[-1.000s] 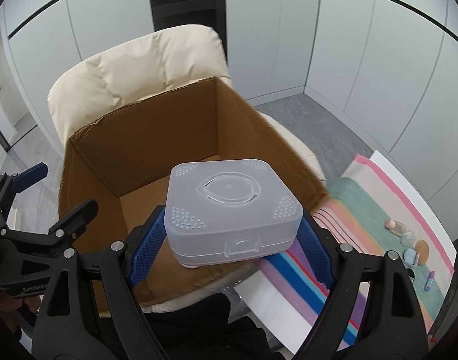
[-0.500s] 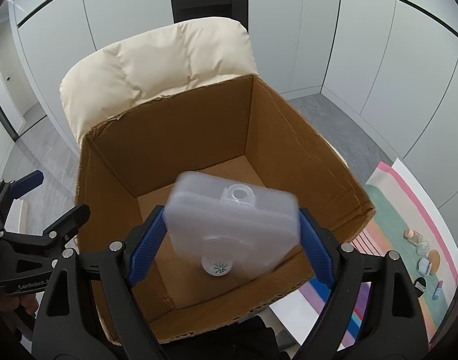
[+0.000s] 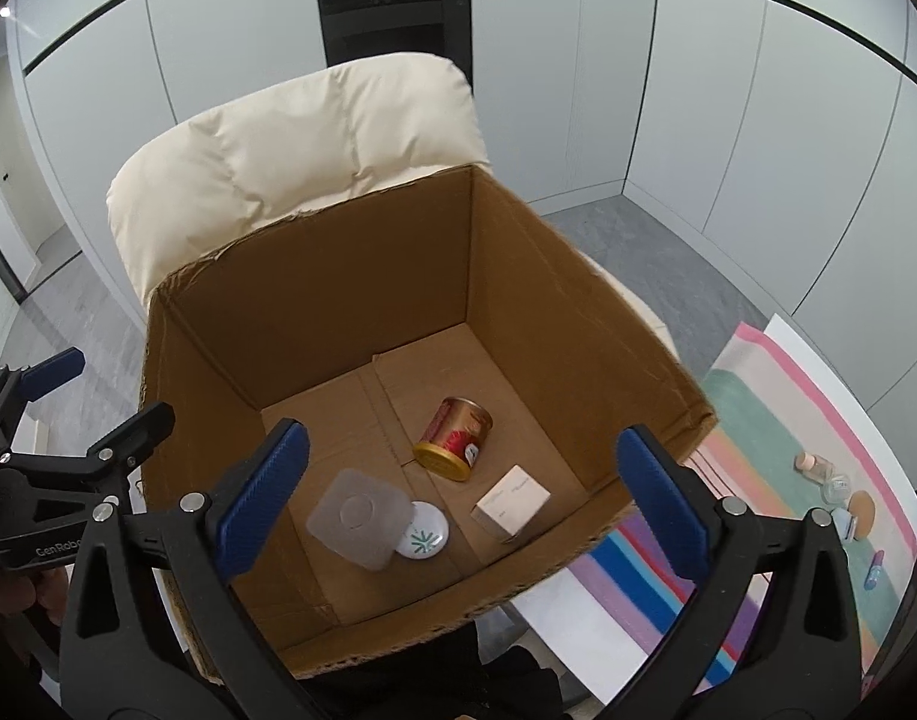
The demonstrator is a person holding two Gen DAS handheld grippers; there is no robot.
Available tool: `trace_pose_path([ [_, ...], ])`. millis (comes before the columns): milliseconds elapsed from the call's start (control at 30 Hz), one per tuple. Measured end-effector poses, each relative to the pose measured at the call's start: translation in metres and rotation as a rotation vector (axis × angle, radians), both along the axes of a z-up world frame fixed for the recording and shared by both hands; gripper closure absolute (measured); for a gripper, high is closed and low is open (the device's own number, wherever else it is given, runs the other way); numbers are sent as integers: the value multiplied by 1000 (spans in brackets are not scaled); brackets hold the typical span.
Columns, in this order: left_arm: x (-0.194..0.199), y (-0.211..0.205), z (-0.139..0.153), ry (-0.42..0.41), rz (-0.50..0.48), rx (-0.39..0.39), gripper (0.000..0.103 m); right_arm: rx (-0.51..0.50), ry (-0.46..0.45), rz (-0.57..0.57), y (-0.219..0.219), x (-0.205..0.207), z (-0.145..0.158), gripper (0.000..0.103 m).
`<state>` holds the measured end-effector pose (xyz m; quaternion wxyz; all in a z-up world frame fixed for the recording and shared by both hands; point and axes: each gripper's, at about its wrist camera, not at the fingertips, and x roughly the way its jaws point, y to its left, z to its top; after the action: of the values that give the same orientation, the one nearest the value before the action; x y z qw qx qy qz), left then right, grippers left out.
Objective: Organize objects
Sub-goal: 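Move both tools back from the cardboard box to the blanket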
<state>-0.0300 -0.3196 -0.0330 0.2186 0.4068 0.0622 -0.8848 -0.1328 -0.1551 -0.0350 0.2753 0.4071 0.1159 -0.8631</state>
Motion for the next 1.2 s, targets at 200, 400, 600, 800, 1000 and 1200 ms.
trace_pose_path([
  [200,-14,19,0,3,-36,-4,0,0,-10,-29,21,-6,0,0],
  [400,-27,40,-1,4,-78,-6,0,-1,-9,-63,43,-11,1,0],
  [600,-36,58,1,10,-105,-5,0,0,-5,-99,66,-15,3,0],
  [800,-46,77,2,14,-139,-4,0,0,-4,-138,88,-19,4,0],
  [1000,-56,99,2,15,-177,-4,0,2,-10,-173,113,-23,4,0],
  [1200,-66,121,2,18,-215,-3,0,6,-15,-219,142,-25,2,0],
])
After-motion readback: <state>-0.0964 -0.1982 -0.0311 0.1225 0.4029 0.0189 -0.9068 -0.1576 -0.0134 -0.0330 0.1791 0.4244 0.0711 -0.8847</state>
